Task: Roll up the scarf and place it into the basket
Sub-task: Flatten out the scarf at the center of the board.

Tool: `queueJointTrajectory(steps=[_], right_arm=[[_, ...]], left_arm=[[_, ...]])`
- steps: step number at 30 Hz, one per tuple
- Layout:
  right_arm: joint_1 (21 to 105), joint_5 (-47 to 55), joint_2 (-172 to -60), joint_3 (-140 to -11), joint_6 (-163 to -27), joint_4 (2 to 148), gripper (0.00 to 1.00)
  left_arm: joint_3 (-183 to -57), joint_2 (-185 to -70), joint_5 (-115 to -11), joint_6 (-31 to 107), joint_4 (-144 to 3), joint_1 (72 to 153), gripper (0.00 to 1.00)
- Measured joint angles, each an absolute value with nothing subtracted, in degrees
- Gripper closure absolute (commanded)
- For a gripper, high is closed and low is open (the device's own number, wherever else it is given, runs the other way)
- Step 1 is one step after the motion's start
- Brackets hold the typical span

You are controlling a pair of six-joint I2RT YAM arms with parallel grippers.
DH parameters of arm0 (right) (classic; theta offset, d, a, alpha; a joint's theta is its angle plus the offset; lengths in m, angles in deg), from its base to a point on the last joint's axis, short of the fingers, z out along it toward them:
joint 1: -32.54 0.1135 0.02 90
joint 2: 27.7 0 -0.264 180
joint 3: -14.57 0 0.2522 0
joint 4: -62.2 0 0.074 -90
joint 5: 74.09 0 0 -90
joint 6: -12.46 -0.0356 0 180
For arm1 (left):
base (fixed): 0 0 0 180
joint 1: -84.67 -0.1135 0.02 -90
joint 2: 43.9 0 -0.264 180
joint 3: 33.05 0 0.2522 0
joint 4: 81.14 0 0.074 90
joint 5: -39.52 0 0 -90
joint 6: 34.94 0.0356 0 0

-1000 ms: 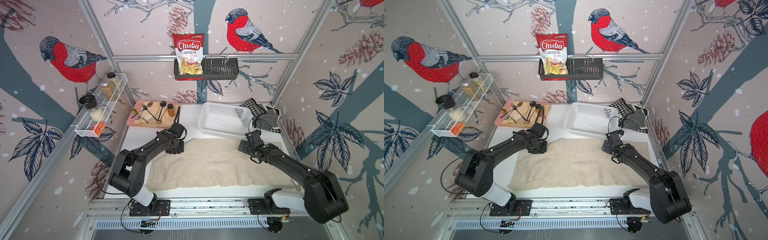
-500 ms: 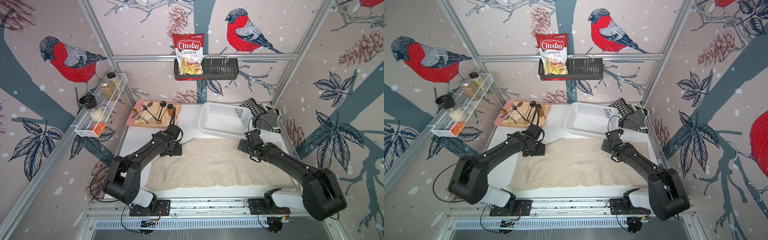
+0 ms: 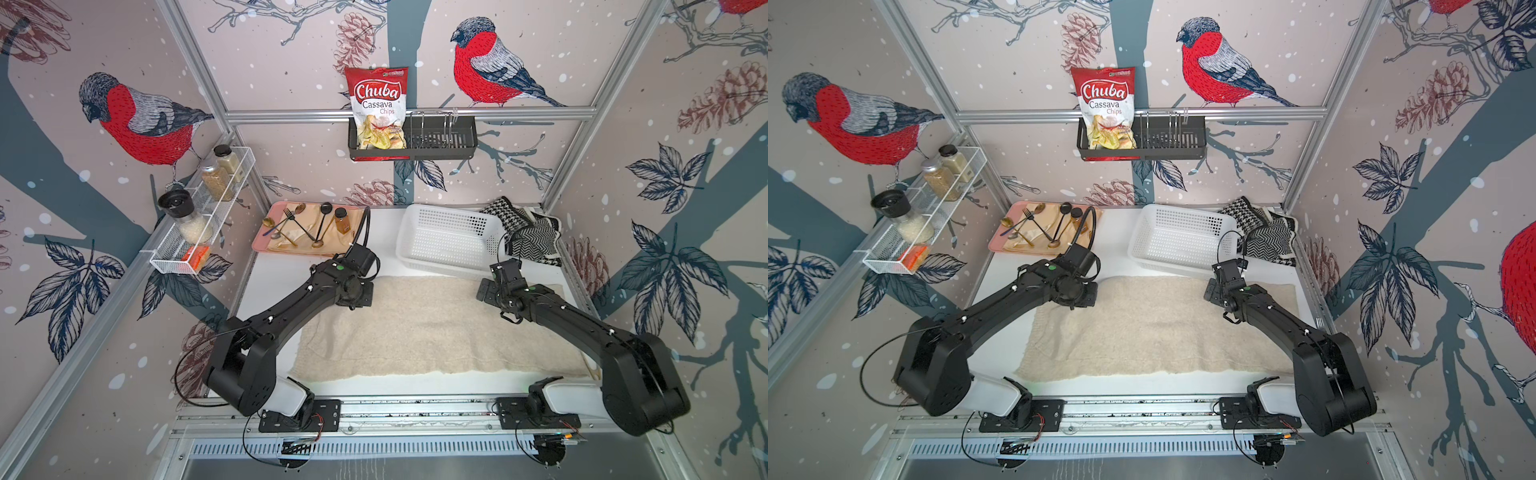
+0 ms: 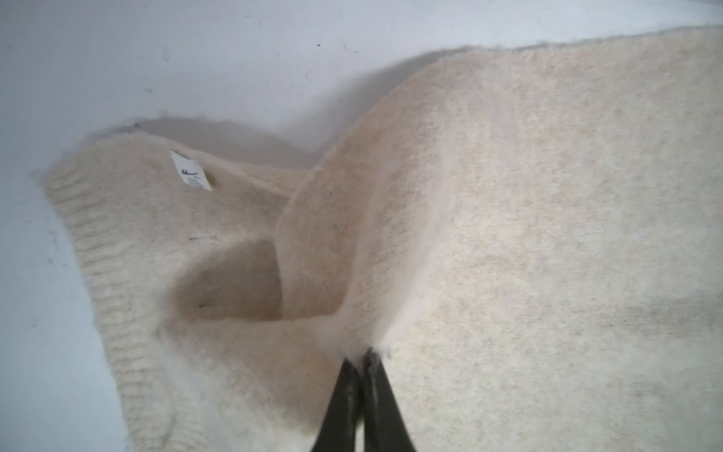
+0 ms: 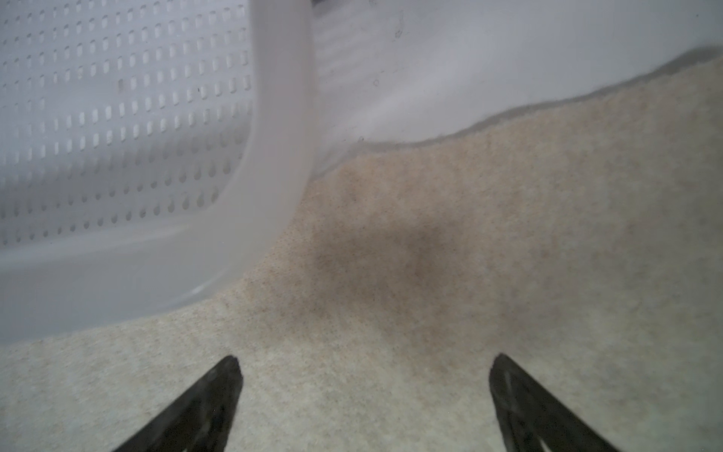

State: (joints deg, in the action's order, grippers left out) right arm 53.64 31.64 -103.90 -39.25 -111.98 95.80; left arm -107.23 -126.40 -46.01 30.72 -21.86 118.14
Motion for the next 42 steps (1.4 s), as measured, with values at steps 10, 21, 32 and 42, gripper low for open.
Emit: queueJointTrajectory(steps=[10, 21, 32, 42], right_arm=[[54.3, 31.3, -105.1, -40.5, -111.7, 95.6, 0.0], [54.8, 31.2, -105.8, -41.0, -110.7, 95.5, 0.0], [54.9, 31.1, -103.8, -39.3, -110.8, 95.4, 0.0], [54.9, 30.6, -106.6, -38.8, -110.7, 93.7, 0.0]], left_arm=[[-96.5, -126.9, -50.6, 11.4, -22.3, 143.5, 1.0], [-107.2, -120.9, -45.5, 8.9, -23.0, 134.7, 0.03], [-104.1, -128.9, -46.2, 17.5, -24.7, 125.7, 1.0], [-90.3, -105.2, -51.8, -3.8, -15.1, 145.5, 1.0]])
